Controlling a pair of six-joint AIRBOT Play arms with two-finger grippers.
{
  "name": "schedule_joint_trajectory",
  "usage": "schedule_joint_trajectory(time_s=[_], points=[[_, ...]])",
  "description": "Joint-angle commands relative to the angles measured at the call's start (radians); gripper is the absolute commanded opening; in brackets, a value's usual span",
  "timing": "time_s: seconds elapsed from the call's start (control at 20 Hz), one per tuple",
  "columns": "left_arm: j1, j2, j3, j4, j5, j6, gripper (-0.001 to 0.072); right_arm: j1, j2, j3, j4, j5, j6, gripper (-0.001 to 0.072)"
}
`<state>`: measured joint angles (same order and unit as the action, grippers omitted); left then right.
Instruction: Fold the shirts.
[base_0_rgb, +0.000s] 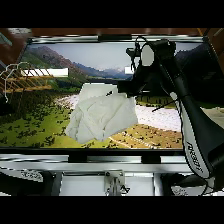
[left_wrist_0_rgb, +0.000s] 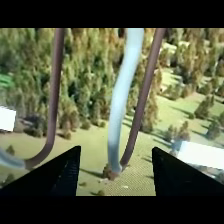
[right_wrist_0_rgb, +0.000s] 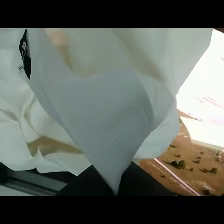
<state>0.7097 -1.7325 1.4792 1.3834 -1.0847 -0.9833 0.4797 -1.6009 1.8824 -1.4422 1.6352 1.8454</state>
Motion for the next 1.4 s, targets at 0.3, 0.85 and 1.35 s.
schedule_joint_trajectory(time_s=[0.3,0.85,1.35], points=[[-0.008,-0.061,0.001,-0.05,0.011,0.003,0.0486,0.0,0.0,0.0,0.0,0.001,0.018,0.0087],[-0.01,-0.089,0.002,-0.064,-0.007,0.004,0.0198,0.0,0.0,0.0,0.0,0.002,0.018,0.0088],[-0.032,-0.033,0.002,-0.076,0.001,0.031,0.0062,0.0,0.0,0.0,0.0,0.003,0.017,0.0087]])
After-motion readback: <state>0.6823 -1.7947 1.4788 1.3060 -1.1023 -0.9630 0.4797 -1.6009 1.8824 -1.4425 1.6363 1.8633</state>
